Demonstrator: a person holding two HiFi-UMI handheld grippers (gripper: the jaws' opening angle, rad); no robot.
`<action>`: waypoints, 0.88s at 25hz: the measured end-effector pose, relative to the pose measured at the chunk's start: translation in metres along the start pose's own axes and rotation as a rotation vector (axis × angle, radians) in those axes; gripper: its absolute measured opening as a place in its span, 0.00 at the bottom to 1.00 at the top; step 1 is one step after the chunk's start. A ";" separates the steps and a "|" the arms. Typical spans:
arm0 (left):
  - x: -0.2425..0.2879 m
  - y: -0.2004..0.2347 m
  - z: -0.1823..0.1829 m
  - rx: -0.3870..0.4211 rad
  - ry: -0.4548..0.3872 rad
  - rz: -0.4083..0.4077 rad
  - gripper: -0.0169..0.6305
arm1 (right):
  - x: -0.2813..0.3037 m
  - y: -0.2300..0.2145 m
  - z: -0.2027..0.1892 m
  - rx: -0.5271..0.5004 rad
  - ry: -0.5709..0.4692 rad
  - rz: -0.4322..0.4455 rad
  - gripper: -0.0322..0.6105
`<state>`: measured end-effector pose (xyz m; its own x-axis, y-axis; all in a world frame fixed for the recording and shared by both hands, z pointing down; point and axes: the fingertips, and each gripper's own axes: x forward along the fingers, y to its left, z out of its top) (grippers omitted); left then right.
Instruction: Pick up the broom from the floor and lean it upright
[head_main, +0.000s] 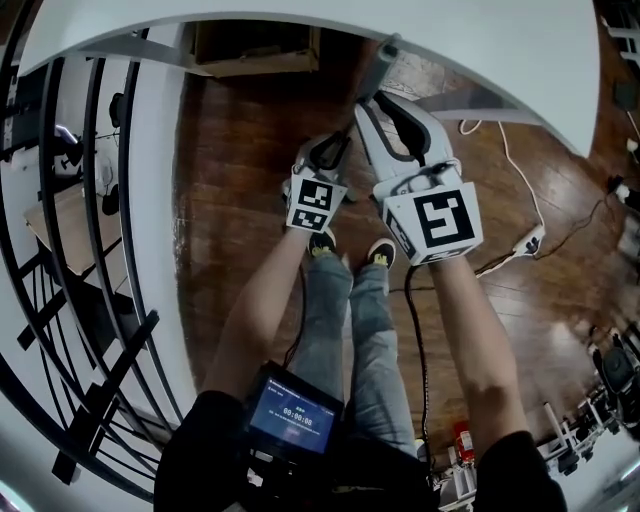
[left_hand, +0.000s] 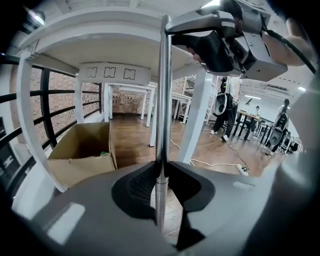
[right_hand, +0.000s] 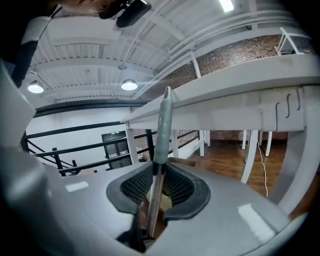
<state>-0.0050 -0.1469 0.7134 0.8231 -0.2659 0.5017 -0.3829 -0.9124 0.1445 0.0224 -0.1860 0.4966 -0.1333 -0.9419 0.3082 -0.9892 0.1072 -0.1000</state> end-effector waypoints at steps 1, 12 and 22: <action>-0.002 0.000 -0.001 0.002 0.002 -0.001 0.17 | 0.000 0.001 -0.001 0.004 0.000 -0.001 0.18; -0.012 -0.014 -0.015 0.117 0.066 -0.065 0.53 | -0.015 -0.005 -0.001 0.063 -0.018 0.005 0.29; -0.078 -0.010 -0.012 0.116 0.089 -0.053 0.56 | -0.081 0.000 -0.026 0.078 0.029 -0.018 0.31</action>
<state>-0.0711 -0.1135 0.6832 0.7986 -0.1927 0.5702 -0.2849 -0.9555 0.0762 0.0320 -0.1016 0.4966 -0.1188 -0.9336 0.3381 -0.9837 0.0644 -0.1677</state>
